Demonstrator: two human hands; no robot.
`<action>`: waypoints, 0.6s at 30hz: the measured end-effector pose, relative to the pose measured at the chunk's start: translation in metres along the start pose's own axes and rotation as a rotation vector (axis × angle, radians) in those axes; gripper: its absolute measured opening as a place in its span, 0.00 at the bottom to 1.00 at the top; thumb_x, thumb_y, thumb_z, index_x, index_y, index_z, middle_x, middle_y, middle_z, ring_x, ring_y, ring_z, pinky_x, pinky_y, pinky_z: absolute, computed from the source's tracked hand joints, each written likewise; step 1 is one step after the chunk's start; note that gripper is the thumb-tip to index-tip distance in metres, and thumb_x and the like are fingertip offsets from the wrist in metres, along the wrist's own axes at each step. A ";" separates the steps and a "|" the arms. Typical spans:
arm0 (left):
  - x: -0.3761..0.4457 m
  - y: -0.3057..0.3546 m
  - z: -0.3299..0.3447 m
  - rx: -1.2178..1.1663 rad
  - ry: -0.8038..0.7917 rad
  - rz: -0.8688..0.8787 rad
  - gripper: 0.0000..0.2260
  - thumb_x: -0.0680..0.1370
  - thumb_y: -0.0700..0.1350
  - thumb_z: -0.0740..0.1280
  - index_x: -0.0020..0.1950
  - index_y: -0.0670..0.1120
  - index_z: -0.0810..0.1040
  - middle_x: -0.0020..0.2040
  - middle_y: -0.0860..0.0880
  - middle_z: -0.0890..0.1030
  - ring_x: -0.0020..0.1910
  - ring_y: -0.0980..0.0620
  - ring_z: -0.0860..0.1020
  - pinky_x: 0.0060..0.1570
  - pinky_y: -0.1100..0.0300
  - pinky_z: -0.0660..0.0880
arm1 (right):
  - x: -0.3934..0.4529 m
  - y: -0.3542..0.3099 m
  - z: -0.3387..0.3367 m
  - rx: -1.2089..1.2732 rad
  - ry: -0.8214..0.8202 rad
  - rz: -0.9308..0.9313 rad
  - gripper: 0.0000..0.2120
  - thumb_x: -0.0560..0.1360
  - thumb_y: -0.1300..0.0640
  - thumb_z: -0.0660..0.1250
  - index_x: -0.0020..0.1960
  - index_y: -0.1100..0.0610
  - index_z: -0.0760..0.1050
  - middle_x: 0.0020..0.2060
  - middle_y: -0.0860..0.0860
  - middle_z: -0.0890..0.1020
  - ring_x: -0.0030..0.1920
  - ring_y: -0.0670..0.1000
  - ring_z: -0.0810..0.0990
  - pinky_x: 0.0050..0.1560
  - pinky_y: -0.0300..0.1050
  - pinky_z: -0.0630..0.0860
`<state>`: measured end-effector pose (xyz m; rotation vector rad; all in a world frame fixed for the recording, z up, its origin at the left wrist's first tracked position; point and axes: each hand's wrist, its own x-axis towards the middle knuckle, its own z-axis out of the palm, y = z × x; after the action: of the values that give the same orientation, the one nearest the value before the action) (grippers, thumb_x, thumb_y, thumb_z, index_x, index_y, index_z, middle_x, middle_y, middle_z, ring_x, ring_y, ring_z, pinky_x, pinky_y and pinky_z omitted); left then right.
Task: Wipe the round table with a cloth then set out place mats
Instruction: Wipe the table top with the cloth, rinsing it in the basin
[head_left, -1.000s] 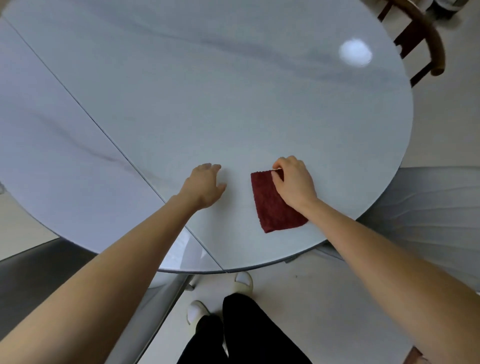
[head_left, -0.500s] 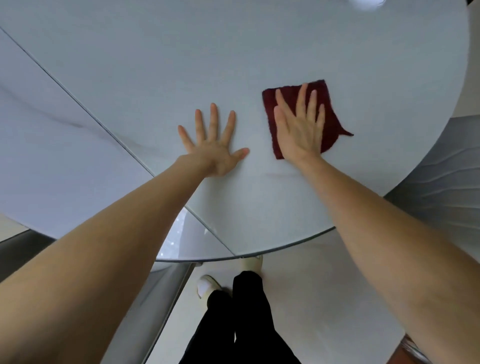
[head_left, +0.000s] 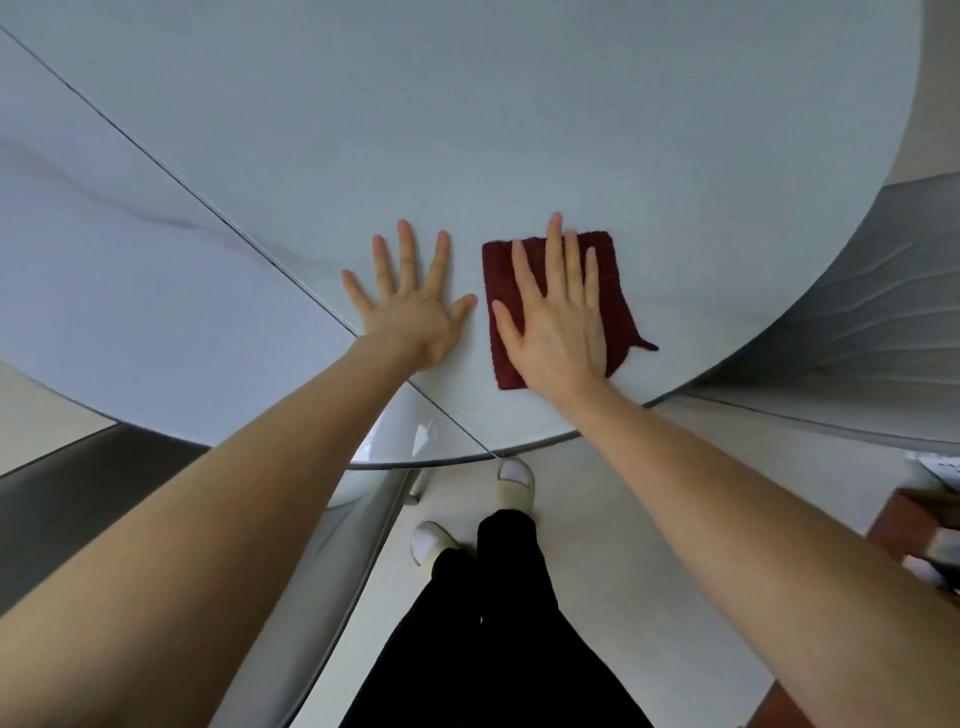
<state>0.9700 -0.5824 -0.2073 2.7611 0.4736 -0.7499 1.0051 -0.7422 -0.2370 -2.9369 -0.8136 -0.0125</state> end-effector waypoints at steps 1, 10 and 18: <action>-0.006 -0.003 0.003 0.005 -0.001 -0.011 0.31 0.79 0.66 0.43 0.76 0.58 0.31 0.75 0.48 0.28 0.74 0.41 0.30 0.69 0.34 0.34 | -0.020 -0.002 -0.002 0.022 -0.016 -0.140 0.28 0.80 0.45 0.55 0.76 0.58 0.62 0.76 0.59 0.59 0.76 0.62 0.57 0.76 0.59 0.51; -0.032 -0.023 0.011 0.003 -0.040 0.003 0.30 0.81 0.63 0.46 0.76 0.59 0.32 0.75 0.46 0.28 0.75 0.39 0.32 0.70 0.33 0.40 | -0.048 -0.003 -0.001 -0.053 0.040 0.337 0.31 0.78 0.38 0.50 0.77 0.50 0.59 0.76 0.61 0.57 0.75 0.68 0.55 0.74 0.67 0.48; -0.038 -0.049 0.003 -0.001 -0.111 0.106 0.29 0.83 0.57 0.50 0.77 0.58 0.34 0.77 0.49 0.31 0.76 0.43 0.33 0.73 0.39 0.39 | -0.058 0.010 -0.002 -0.086 -0.055 -0.295 0.27 0.79 0.45 0.51 0.77 0.49 0.58 0.77 0.53 0.60 0.76 0.60 0.58 0.75 0.60 0.52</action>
<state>0.9194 -0.5478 -0.1965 2.7015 0.3022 -0.8713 0.9603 -0.7805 -0.2375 -2.8761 -1.2780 0.0120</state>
